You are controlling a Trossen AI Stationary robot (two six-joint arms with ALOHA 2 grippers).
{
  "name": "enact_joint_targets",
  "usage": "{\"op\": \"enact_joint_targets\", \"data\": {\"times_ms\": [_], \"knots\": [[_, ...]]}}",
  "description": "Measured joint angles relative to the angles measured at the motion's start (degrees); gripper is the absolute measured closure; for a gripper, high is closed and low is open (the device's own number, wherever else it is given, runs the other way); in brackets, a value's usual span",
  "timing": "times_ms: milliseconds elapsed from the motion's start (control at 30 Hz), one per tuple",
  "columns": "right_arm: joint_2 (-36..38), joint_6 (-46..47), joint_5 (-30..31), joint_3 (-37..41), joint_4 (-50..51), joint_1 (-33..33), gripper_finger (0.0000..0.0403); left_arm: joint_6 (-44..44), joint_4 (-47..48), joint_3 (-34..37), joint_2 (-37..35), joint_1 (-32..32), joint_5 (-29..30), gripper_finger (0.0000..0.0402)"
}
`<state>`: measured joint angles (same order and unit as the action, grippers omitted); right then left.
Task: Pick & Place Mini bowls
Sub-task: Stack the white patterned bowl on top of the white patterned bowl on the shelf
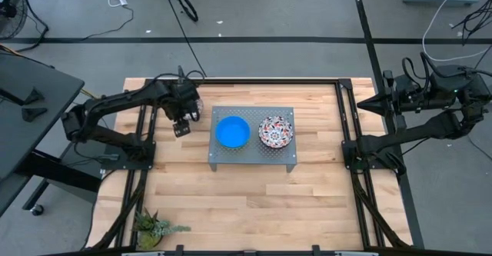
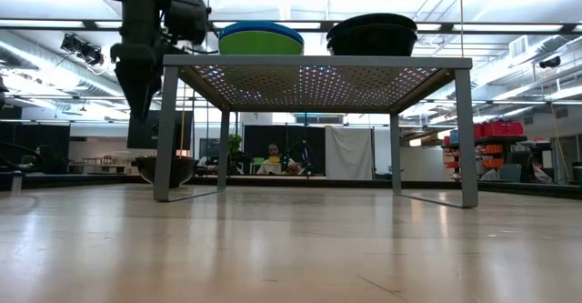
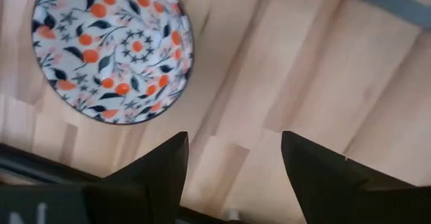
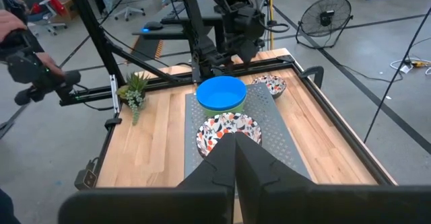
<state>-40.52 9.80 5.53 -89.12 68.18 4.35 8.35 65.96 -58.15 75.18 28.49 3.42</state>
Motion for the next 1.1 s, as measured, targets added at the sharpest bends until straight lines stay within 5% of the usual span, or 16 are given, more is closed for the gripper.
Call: {"op": "enact_joint_targets", "data": {"times_ms": [1100], "knots": [[0.0, 0.0, 0.0, 0.0, 0.0, 0.0, 0.0396, 8.0, -10.7, 3.4, 10.3, 6.4, 1.5, 0.0163]]}}
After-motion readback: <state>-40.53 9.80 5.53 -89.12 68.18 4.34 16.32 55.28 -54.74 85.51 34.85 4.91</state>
